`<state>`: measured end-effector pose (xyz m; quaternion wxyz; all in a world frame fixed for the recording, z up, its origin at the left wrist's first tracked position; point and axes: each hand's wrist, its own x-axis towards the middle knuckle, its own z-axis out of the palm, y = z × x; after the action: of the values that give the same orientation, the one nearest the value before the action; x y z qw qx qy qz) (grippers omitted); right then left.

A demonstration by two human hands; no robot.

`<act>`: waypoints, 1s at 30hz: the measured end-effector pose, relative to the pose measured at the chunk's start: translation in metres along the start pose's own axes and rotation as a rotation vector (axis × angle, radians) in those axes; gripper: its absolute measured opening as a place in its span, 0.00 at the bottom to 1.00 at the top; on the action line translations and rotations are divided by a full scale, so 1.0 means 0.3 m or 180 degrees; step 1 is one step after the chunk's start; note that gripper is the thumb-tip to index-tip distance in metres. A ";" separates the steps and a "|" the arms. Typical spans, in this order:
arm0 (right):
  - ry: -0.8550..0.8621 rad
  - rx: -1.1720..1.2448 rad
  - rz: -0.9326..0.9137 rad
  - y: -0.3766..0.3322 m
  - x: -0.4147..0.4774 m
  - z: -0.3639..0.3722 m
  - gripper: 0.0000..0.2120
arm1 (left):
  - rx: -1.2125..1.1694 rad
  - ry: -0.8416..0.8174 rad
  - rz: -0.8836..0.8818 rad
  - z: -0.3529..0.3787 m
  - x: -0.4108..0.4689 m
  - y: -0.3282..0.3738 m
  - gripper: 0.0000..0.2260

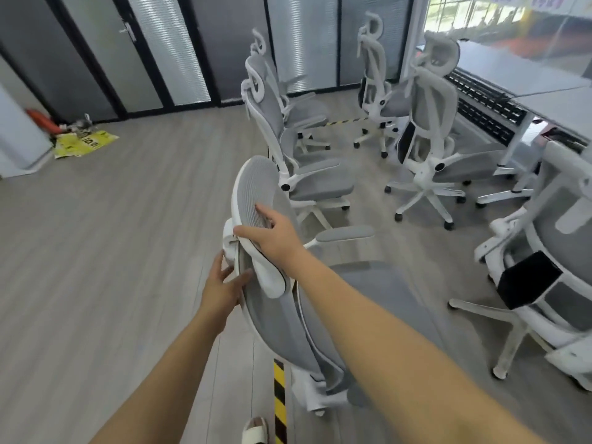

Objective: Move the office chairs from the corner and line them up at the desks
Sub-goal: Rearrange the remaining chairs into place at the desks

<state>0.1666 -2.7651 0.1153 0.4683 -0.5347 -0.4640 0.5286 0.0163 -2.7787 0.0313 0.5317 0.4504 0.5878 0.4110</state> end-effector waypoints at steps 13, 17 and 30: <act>0.0081 0.0076 0.0027 0.029 -0.071 0.025 0.40 | -0.0066 0.0095 -0.0169 -0.023 -0.061 -0.038 0.34; 0.0089 0.0142 0.0087 0.033 -0.064 0.056 0.41 | 0.0006 0.0086 -0.0201 -0.053 -0.056 -0.036 0.34; -0.0069 0.0188 0.0047 0.045 -0.053 0.055 0.43 | -0.0039 0.0160 -0.0233 -0.078 -0.067 -0.042 0.35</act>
<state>0.1501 -2.7823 0.1038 0.4749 -0.5183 -0.4492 0.5514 -0.0075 -2.8015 0.0264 0.5342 0.4149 0.6145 0.4061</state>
